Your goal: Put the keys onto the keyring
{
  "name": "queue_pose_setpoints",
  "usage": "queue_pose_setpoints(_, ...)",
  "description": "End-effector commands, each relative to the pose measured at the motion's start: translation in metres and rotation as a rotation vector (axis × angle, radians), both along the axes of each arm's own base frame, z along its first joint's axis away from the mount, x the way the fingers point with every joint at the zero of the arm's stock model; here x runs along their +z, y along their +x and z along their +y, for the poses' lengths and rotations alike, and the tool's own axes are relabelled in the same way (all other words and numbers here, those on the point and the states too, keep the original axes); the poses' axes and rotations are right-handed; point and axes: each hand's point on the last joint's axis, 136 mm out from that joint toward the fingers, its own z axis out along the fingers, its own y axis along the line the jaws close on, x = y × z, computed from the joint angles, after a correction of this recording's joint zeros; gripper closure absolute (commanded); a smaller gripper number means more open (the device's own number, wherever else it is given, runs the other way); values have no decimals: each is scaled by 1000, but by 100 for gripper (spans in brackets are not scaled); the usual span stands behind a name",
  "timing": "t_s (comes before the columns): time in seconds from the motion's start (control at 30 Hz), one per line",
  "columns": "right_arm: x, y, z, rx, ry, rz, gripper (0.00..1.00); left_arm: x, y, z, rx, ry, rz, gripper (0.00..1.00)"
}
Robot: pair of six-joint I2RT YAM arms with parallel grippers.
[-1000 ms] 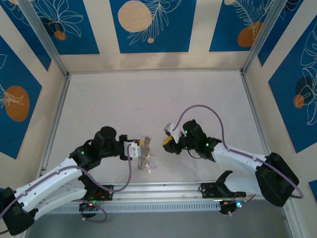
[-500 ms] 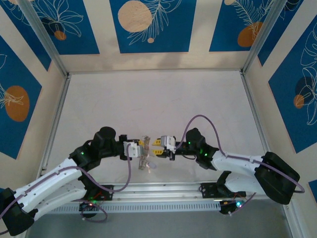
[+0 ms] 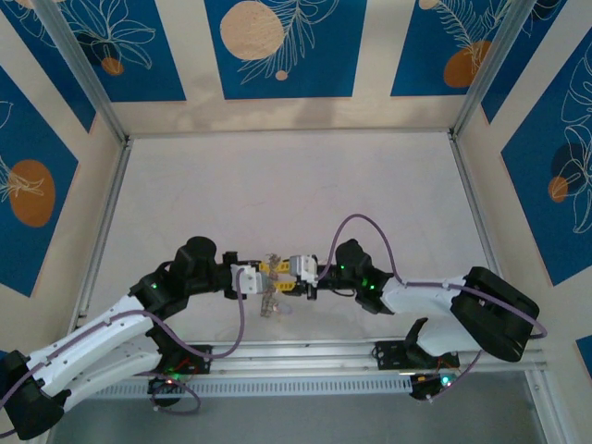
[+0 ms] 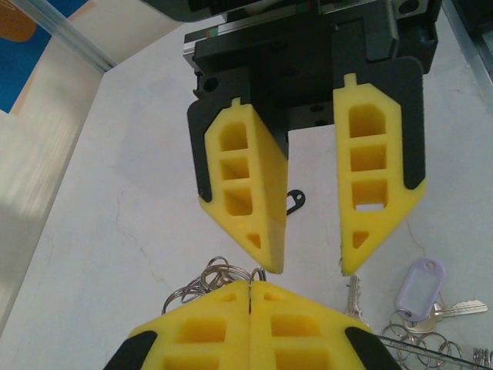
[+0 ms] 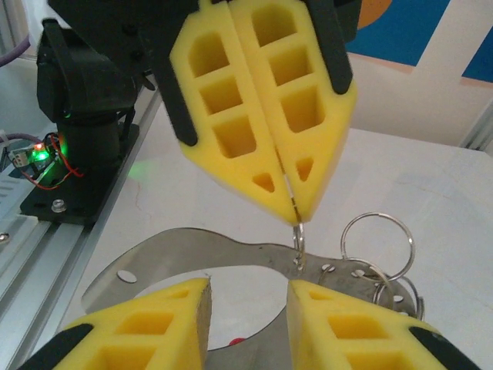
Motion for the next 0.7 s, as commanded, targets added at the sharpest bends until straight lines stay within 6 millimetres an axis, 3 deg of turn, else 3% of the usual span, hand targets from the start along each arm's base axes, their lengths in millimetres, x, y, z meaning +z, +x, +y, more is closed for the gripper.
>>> queue_pose_setpoints(0.0, 22, 6, 8, -9, 61, -52, 67, 11, -3, -5, -26, -51, -6, 100)
queue_pose_setpoints(0.43, 21, 13, 10, -43, 61, -59, 67, 11, -3, -6, -28, -50, -7, 100)
queue_pose_setpoints(0.67, 24, 13, 12, -31, 69, -56, 72, 11, -3, -6, -29, -53, -6, 100)
